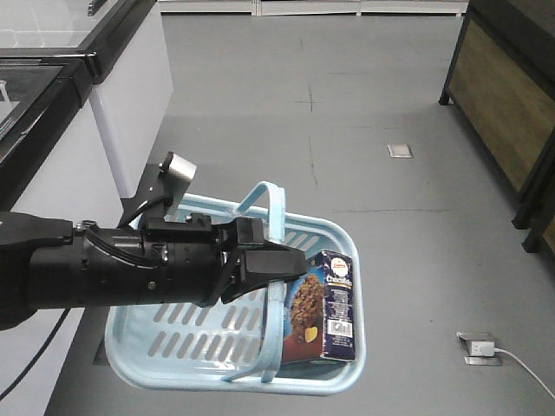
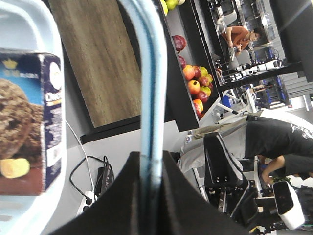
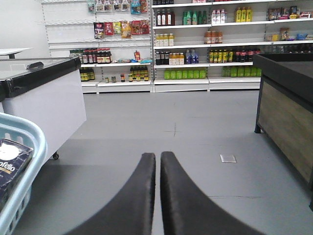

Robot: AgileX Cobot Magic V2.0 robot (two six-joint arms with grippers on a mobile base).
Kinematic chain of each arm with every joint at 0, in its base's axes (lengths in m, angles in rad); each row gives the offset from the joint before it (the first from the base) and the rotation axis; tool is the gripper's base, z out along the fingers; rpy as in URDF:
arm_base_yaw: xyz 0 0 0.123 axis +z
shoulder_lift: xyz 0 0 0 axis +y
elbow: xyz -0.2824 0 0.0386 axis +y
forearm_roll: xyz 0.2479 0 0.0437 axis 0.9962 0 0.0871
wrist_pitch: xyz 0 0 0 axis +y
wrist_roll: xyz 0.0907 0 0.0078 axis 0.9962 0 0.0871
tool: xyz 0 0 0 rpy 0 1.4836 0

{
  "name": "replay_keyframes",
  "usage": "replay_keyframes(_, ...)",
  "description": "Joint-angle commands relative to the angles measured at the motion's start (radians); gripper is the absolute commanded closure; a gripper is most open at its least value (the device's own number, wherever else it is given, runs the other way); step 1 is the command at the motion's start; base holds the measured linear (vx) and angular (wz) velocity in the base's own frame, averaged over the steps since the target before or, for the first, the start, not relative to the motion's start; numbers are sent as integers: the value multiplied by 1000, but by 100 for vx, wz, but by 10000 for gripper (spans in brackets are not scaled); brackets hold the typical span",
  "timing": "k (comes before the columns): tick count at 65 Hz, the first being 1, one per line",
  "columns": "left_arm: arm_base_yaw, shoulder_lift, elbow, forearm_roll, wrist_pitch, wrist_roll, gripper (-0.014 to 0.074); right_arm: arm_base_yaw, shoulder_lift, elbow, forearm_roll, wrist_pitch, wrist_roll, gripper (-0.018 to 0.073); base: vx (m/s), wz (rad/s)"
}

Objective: Left arm holds basket, right arm returns cookies
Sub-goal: 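Bring the held basket in front of the robot with the left gripper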

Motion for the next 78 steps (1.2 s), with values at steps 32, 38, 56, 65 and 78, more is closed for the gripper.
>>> replay_keyframes(32, -5, -42, -29, -39, 29, -10, 599, -1, -12, 17, -10, -76, 1, 570, 0, 0)
replay_keyframes(38, -5, -42, -29, -39, 29, -10, 599, -1, -12, 17, -10, -76, 1, 570, 0, 0)
replay_keyframes(56, -5, -42, -29, -39, 29, -10, 599, -1, -12, 17, -10, -76, 1, 570, 0, 0)
replay_keyframes(65, -5, -42, -29, -40, 29, -10, 599, -1, -12, 17, -10, -76, 1, 570, 0, 0)
replay_keyframes(78, -5, -42, -29, -40, 29, -10, 599, -1, -12, 17, -10, -76, 1, 570, 0, 0)
